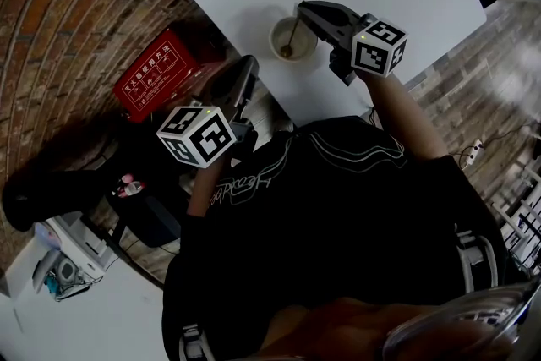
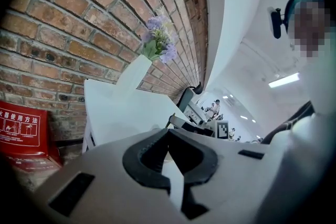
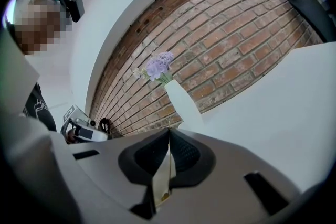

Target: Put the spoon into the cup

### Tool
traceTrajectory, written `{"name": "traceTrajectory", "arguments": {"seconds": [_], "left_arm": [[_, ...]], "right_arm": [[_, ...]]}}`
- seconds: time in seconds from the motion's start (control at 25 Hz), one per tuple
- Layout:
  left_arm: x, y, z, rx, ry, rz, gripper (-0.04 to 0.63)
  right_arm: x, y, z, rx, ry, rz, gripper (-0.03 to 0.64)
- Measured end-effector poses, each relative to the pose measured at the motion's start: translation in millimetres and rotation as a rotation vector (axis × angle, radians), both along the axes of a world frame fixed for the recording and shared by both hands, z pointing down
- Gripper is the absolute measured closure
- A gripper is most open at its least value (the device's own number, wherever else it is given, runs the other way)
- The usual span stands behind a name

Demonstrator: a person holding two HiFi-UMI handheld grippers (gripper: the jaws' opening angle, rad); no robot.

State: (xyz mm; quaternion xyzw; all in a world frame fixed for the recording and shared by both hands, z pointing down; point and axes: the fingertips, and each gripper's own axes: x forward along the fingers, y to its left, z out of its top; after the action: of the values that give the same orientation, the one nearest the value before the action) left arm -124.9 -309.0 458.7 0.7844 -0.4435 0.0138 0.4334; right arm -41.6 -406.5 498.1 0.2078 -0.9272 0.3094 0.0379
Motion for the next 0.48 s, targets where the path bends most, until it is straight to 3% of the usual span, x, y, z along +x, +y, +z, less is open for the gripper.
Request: {"name": "traceTrajectory", "arguments": {"seconds": [0.48], "left_arm": [[2,1,2,-0.009,-0.006,0.003,0.592]], "right_arm": [[5,-9,12,-0.035,0.016,0.016,0.615]]}}
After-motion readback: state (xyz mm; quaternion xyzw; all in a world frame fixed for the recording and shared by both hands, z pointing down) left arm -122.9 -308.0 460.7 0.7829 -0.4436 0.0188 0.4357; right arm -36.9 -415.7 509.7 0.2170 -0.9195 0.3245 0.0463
